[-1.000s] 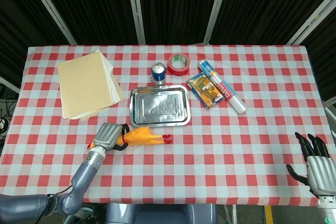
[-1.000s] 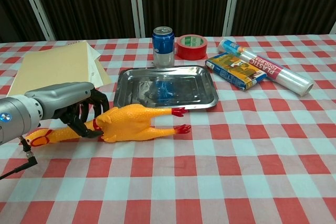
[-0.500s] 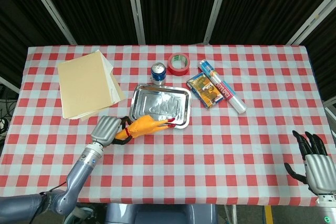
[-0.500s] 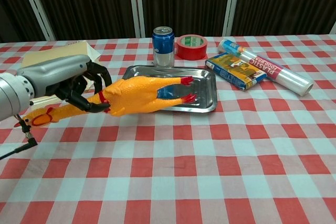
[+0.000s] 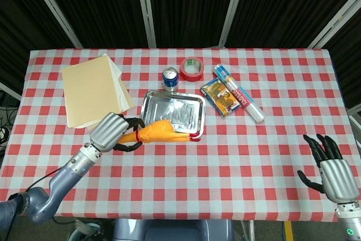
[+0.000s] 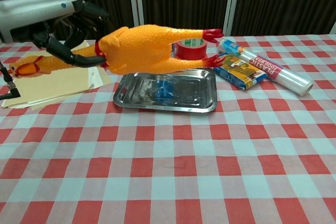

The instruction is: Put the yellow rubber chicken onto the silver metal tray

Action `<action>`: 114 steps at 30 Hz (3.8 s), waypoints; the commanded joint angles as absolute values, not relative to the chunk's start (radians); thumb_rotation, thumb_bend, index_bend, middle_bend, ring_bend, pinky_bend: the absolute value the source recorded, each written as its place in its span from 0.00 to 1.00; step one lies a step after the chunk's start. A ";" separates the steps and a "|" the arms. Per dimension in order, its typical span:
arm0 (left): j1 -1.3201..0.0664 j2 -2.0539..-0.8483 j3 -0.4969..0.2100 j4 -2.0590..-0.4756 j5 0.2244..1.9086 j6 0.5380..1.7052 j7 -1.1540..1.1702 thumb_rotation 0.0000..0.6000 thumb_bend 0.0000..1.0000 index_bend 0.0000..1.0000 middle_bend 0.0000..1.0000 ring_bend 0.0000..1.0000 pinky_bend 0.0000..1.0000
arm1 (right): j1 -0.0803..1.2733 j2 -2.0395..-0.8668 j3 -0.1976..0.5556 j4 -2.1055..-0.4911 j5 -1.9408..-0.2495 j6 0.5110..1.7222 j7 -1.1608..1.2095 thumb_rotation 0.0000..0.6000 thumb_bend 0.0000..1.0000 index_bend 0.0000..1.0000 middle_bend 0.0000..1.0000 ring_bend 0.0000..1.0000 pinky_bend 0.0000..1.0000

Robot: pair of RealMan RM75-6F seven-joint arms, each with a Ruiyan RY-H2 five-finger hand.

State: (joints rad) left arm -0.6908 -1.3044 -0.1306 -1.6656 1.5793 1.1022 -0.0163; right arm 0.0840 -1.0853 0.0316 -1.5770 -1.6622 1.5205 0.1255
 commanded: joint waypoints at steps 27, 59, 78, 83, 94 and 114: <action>-0.998 -1.165 -0.246 -1.793 1.511 0.769 0.191 1.00 0.83 0.71 0.74 0.72 0.65 | 0.448 -0.984 0.044 -1.791 -1.714 1.112 0.471 1.00 0.28 0.04 0.18 0.10 0.09; -1.183 -1.394 -0.270 -1.808 1.056 0.909 0.653 1.00 0.83 0.72 0.75 0.72 0.66 | 0.574 -1.033 0.143 -1.896 -1.355 0.926 0.367 1.00 0.25 0.18 0.23 0.15 0.09; -1.195 -1.512 -0.245 -1.793 1.042 0.995 0.721 1.00 0.82 0.72 0.75 0.72 0.66 | 0.625 -1.060 0.197 -1.904 -1.194 0.869 0.308 1.00 0.25 0.25 0.29 0.20 0.11; -1.194 -1.510 -0.245 -1.793 1.051 0.996 0.709 1.00 0.82 0.72 0.75 0.72 0.66 | 0.626 -1.068 0.203 -1.893 -1.185 0.866 0.314 1.00 0.25 0.26 0.29 0.20 0.11; -1.197 -1.518 -0.249 -1.776 1.064 0.998 0.689 1.00 0.82 0.72 0.75 0.72 0.66 | 0.633 -1.091 0.212 -1.872 -1.165 0.855 0.314 1.00 0.25 0.40 0.39 0.30 0.12; -1.194 -1.521 -0.256 -1.759 1.080 1.003 0.661 1.00 0.81 0.72 0.75 0.72 0.66 | 0.623 -1.125 0.239 -1.861 -1.113 0.896 0.297 1.00 0.28 0.80 0.75 0.64 0.36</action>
State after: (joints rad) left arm -1.1940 -1.5210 -0.2559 -1.7589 1.0796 1.0034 0.6617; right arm 0.6237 -1.1247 0.2390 -1.8615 -1.1117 0.8961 0.2970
